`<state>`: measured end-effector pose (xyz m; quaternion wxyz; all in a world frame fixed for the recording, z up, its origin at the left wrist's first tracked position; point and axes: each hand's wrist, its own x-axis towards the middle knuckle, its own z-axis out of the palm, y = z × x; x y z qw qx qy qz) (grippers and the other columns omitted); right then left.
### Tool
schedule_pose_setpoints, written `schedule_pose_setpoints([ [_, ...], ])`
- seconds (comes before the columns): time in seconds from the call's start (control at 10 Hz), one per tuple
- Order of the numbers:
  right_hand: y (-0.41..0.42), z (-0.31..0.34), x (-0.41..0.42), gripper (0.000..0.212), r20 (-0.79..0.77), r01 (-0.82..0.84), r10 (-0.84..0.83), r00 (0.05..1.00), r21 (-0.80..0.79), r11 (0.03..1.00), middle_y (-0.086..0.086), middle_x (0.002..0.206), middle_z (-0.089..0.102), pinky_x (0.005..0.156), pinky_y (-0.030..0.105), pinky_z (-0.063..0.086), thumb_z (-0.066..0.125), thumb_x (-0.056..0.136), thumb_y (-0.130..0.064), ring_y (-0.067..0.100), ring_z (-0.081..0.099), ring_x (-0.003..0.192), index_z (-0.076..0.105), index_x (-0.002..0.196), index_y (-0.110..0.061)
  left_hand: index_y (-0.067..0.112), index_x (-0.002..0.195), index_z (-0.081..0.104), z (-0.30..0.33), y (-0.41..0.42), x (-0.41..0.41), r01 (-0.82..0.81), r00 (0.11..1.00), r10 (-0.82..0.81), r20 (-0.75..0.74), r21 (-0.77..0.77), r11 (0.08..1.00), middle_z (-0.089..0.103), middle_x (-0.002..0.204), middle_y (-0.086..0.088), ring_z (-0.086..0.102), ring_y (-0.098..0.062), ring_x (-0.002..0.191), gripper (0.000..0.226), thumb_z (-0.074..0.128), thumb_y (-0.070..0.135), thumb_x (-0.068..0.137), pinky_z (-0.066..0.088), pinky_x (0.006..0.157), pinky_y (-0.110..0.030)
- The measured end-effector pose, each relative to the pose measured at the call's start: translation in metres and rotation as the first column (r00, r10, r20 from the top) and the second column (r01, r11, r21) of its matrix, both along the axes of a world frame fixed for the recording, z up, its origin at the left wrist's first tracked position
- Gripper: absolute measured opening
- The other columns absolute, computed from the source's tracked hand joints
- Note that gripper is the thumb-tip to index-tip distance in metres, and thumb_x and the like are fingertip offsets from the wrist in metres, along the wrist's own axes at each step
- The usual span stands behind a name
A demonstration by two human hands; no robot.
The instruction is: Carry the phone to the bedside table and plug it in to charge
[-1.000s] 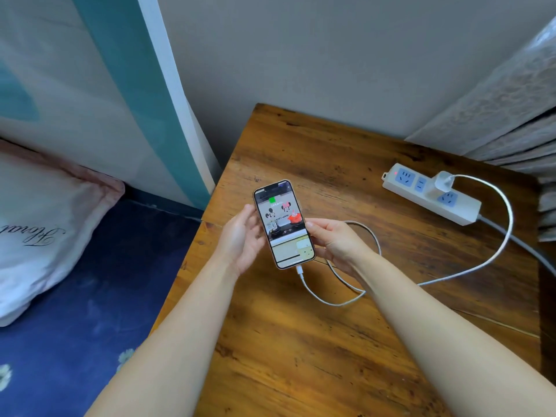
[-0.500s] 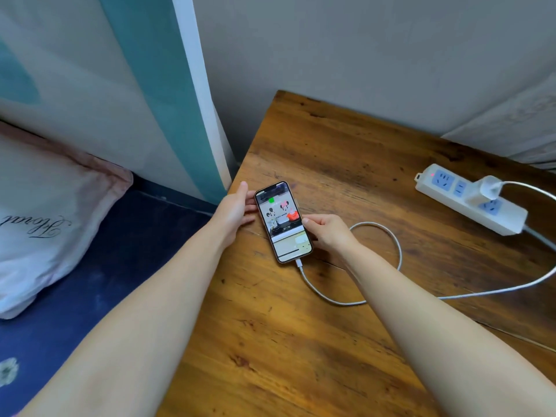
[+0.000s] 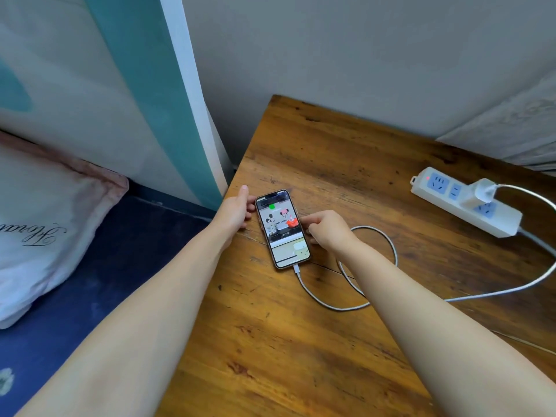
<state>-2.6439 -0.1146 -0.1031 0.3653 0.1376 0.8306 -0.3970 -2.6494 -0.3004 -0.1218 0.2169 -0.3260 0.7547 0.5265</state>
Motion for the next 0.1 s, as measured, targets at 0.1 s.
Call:
schedule_pose_setpoints([
  [0.1,0.0129,0.0051,0.0095,0.045,-0.027,0.057,-0.058,0.998,-0.039,0.998,0.009,0.129,0.06,0.097,0.043,0.05,0.038,0.09,0.0,0.027,0.058,0.114,0.059,0.127,-0.016,0.019,0.124,0.054,-0.0007,0.0012,0.0098,-0.004,1.0,0.004,0.004,-0.052,0.999,0.058,0.091,0.002,0.054,-0.013,0.081,0.049,0.024,0.046,0.097,0.048,0.069,-0.028],
])
